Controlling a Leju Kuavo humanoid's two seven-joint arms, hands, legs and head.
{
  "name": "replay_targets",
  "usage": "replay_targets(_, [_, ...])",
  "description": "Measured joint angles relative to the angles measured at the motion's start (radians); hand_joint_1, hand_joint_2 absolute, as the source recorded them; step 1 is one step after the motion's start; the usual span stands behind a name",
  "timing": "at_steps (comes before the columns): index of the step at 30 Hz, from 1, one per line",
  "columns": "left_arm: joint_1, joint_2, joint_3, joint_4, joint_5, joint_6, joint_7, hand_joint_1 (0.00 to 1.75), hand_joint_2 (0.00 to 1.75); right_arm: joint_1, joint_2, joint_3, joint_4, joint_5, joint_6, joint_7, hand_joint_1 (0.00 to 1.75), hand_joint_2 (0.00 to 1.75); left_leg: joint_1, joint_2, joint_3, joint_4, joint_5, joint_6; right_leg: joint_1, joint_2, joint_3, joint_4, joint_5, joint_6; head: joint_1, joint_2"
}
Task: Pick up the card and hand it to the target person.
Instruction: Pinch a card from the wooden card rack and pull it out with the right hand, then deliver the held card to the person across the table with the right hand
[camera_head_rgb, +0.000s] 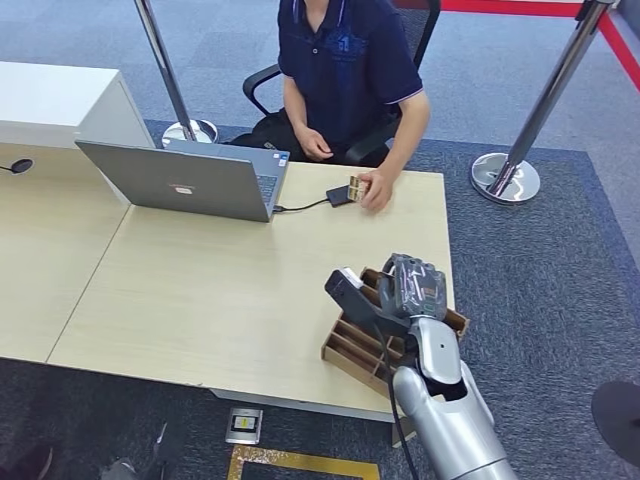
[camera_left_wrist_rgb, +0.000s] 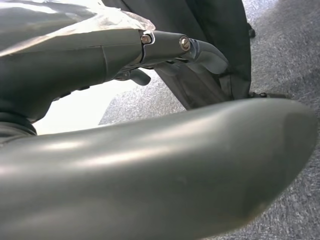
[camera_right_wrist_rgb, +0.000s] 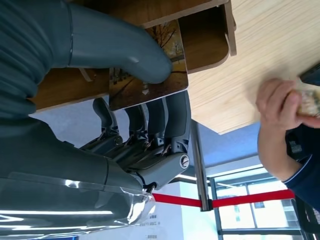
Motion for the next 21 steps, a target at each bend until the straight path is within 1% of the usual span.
replay_targets(3, [0.0, 0.0, 0.0, 0.0, -0.002, 0.0, -0.001, 0.0, 0.0, 0.002, 0.0, 0.0, -0.005, 0.004, 0.0, 0.0, 1.28, 1.75, 0.0, 0.0, 0.0, 0.0, 0.0, 0.0, 0.0, 0.0, 0.0, 0.0, 0.0, 0.0, 0.0, 0.0])
replay_targets(7, [0.0, 0.0, -0.003, 0.0, -0.008, -0.003, -0.005, 0.0, 0.0, 0.004, 0.001, 0.0, -0.015, 0.01, -0.002, 0.007, 1.23, 1.75, 0.0, 0.0, 0.0, 0.0, 0.0, 0.0, 0.0, 0.0, -0.001, 0.0, 0.0, 0.0, 0.0, 0.0])
replay_targets(15, [0.0, 0.0, -0.004, 0.0, -0.007, -0.003, -0.005, 0.0, 0.0, 0.014, 0.001, 0.0, -0.038, 0.016, 0.003, 0.0, 1.23, 1.75, 0.0, 0.0, -0.001, 0.0, 0.0, 0.0, 0.0, 0.0, -0.001, 0.0, 0.0, 0.0, 0.0, 0.0])
replay_targets(17, [0.0, 0.0, -0.004, 0.0, -0.004, -0.003, -0.005, 0.0, 0.0, 0.014, 0.001, 0.0, -0.038, 0.013, 0.005, -0.008, 1.24, 1.75, 0.0, 0.0, -0.001, 0.0, 0.0, 0.0, 0.0, 0.0, -0.001, 0.0, 0.0, 0.0, 0.0, 0.0])
replay_targets(21, [0.0, 0.0, -0.004, 0.0, 0.001, -0.003, -0.005, 0.0, 0.0, 0.013, 0.001, 0.001, -0.037, 0.005, 0.006, -0.019, 1.39, 1.75, 0.0, 0.0, -0.001, 0.0, 0.0, 0.0, 0.0, 0.0, -0.001, 0.0, 0.0, 0.0, 0.0, 0.0])
